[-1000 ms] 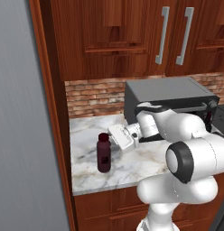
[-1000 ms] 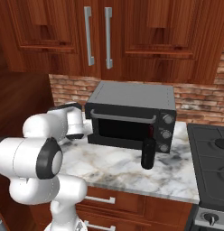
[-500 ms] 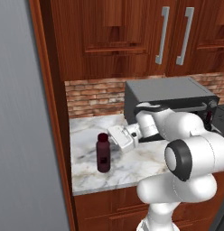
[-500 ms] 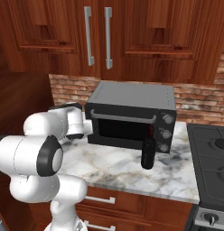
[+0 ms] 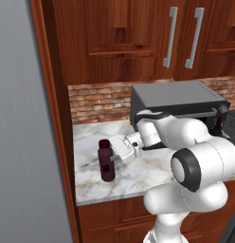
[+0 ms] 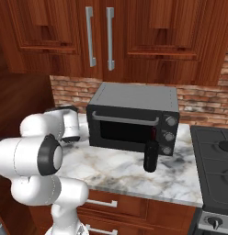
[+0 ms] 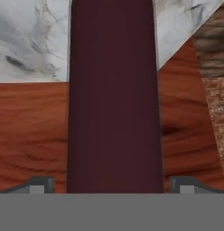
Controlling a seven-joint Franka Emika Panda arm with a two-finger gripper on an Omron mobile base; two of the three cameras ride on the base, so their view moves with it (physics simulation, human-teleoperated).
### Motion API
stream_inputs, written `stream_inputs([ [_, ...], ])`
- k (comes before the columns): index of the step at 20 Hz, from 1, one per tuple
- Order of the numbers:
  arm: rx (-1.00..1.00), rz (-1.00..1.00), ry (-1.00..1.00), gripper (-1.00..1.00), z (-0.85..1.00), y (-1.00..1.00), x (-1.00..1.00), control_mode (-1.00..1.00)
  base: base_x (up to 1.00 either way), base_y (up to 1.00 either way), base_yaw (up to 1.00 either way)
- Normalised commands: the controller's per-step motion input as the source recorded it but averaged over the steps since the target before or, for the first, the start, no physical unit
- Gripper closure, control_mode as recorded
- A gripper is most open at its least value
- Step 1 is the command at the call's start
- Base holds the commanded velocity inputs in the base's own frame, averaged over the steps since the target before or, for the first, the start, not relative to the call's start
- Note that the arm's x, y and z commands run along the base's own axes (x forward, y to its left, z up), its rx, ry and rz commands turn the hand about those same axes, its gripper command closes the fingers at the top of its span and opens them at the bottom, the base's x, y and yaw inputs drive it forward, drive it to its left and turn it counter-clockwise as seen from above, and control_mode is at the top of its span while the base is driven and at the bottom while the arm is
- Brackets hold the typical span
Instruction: There is a wine glass and glass cup on the dining counter. Place the wine bottle next to the wine glass and the juice bottle next to the glass cup.
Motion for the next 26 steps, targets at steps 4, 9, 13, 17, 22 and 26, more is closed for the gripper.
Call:
stream_inputs([
  [4,0.00,0.00,-0.01,1.00,-0.01,0.01,-0.09,-1.00,0.00,0.00,0.00],
  [9,0.00,0.00,0.06,1.00,0.00,0.00,0.00,-1.00,0.00,0.00,0.00],
  [13,-0.02,-0.01,0.00,1.00,0.68,0.00,-0.44,-1.00,0.00,0.00,0.00],
  [17,-0.01,-0.06,0.00,1.00,1.00,0.00,-0.75,-1.00,0.00,0.00,0.00],
  [22,0.00,-0.09,0.00,1.00,0.95,0.00,-0.85,-1.00,0.00,0.00,0.00],
  [26,-0.01,-0.02,0.00,1.00,0.64,-0.10,-0.78,-1.00,0.00,0.00,0.00],
])
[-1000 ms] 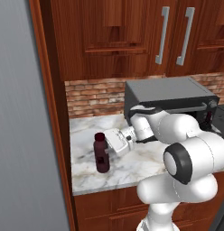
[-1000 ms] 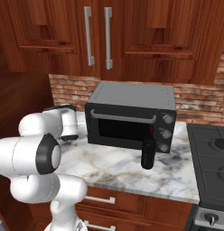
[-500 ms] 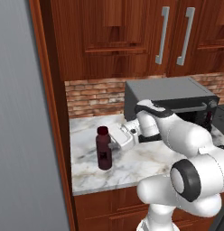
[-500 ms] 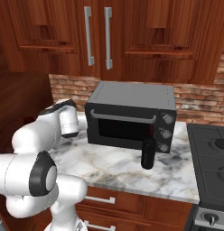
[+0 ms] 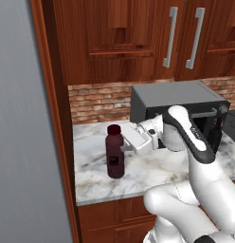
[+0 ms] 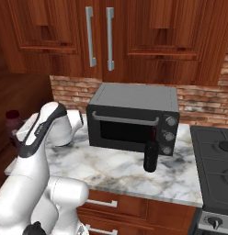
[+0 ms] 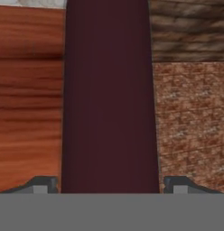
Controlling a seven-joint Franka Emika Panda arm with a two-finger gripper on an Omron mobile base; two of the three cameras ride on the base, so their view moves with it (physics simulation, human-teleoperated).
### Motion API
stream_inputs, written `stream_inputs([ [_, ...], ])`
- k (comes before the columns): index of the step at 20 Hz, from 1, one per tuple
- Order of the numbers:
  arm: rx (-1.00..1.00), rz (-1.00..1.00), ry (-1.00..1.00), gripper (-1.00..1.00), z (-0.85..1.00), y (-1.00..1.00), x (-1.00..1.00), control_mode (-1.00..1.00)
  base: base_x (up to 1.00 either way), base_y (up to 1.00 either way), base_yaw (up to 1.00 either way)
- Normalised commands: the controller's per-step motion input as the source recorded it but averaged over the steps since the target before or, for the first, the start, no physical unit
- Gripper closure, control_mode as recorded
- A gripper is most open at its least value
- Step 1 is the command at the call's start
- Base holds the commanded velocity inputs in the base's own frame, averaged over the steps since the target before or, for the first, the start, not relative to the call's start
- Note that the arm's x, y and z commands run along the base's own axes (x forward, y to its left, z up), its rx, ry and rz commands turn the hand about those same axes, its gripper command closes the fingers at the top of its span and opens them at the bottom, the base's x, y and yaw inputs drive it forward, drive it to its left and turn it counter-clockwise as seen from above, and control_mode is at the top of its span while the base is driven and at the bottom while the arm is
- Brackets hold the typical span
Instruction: There is a wine glass and glass cup on the dining counter. Place the wine bottle next to the wine glass and the juice bottle next to the glass cup.
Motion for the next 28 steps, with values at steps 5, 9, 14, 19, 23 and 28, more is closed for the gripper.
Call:
stream_inputs([
  [5,-0.02,0.00,-0.03,1.00,0.51,-0.52,-0.67,-1.00,0.00,0.00,0.00],
  [9,0.00,0.00,-0.06,1.00,0.58,-0.80,-0.58,-1.00,0.00,0.00,0.00],
  [14,0.00,0.00,-0.01,1.00,0.39,-0.71,-0.21,-1.00,0.00,0.00,0.00],
  [19,0.00,0.00,0.01,1.00,0.02,-0.28,0.00,-1.00,0.00,0.00,0.00],
  [23,0.00,0.00,0.01,1.00,0.00,0.00,-0.13,1.00,-0.11,0.00,0.00],
  [28,0.00,0.00,0.00,1.00,0.00,0.00,0.00,1.00,-0.94,0.00,0.23],
])
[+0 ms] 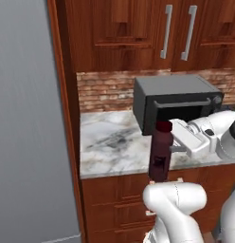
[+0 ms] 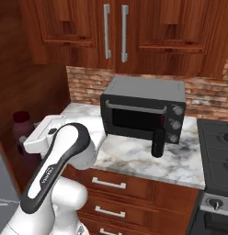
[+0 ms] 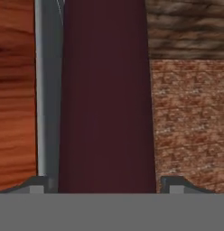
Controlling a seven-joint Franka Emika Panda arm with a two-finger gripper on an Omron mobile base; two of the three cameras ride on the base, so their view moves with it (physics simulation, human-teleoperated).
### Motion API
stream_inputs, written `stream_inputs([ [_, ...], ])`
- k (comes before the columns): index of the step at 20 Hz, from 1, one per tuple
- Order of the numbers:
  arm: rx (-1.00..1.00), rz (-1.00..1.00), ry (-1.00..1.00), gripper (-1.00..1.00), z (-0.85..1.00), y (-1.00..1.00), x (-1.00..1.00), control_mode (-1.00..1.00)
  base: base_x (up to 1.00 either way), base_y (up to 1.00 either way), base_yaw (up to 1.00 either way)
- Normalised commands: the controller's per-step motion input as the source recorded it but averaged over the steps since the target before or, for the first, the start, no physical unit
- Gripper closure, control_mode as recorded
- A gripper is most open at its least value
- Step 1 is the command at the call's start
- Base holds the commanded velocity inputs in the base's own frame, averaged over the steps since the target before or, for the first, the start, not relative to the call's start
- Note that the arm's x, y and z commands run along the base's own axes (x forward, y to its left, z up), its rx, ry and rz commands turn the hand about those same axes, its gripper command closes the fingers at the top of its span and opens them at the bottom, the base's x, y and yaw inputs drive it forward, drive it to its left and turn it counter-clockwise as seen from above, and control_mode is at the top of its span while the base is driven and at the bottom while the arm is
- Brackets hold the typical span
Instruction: There is a wine glass and glass cup on the dining counter. Place the wine bottle next to the wine glass and the juice bottle next to the glass cup.
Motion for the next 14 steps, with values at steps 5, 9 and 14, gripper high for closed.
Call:
stream_inputs([
  [5,0.00,0.00,0.00,1.00,0.00,0.00,0.00,1.00,-1.00,0.00,0.71],
  [9,0.00,0.00,0.00,1.00,0.00,0.00,0.00,1.00,-0.93,0.02,0.85],
  [14,0.00,0.00,0.00,1.00,0.00,0.00,0.00,1.00,-0.77,0.24,0.87],
])
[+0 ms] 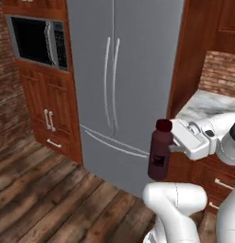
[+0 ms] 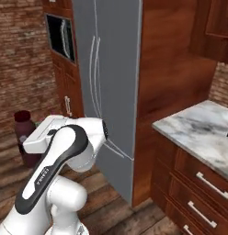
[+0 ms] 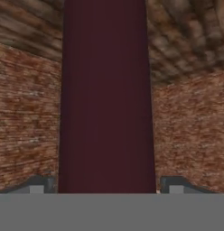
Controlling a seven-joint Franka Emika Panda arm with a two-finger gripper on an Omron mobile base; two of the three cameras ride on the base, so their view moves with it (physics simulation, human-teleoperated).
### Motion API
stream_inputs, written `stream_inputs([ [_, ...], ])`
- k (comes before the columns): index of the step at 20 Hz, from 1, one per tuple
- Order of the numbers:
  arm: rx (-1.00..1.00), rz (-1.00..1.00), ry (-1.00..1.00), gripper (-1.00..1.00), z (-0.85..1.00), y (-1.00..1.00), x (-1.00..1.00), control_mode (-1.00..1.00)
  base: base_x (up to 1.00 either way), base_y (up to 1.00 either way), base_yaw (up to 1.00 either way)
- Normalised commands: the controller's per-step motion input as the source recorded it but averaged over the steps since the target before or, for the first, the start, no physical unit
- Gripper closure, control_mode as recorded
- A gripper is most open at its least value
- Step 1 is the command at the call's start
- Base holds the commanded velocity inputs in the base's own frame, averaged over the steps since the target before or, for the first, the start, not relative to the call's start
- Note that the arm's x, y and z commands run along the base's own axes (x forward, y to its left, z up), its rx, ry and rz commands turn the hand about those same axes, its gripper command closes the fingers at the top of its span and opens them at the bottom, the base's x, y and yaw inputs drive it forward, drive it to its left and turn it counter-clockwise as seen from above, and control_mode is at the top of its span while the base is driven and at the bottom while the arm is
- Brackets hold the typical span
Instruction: There is a wine glass and glass cup on the dining counter. Place the wine bottle next to the wine glass and the juice bottle next to the glass cup.
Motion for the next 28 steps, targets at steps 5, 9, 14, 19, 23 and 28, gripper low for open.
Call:
stream_inputs([
  [5,0.00,0.00,0.00,1.00,0.00,0.00,0.00,1.00,-0.43,0.09,0.83],
  [9,0.00,0.00,0.00,1.00,0.00,0.00,0.00,1.00,0.22,0.01,0.69],
  [14,0.00,0.00,0.00,1.00,0.00,0.00,0.00,1.00,0.97,0.00,0.46],
  [19,0.00,0.00,0.00,1.00,0.00,0.00,0.00,1.00,0.98,0.12,0.39],
  [23,0.00,0.00,0.00,1.00,0.00,0.00,0.00,1.00,0.61,0.22,0.71],
  [28,0.00,0.00,0.00,1.00,0.00,0.00,0.00,1.00,0.42,0.09,0.79],
])
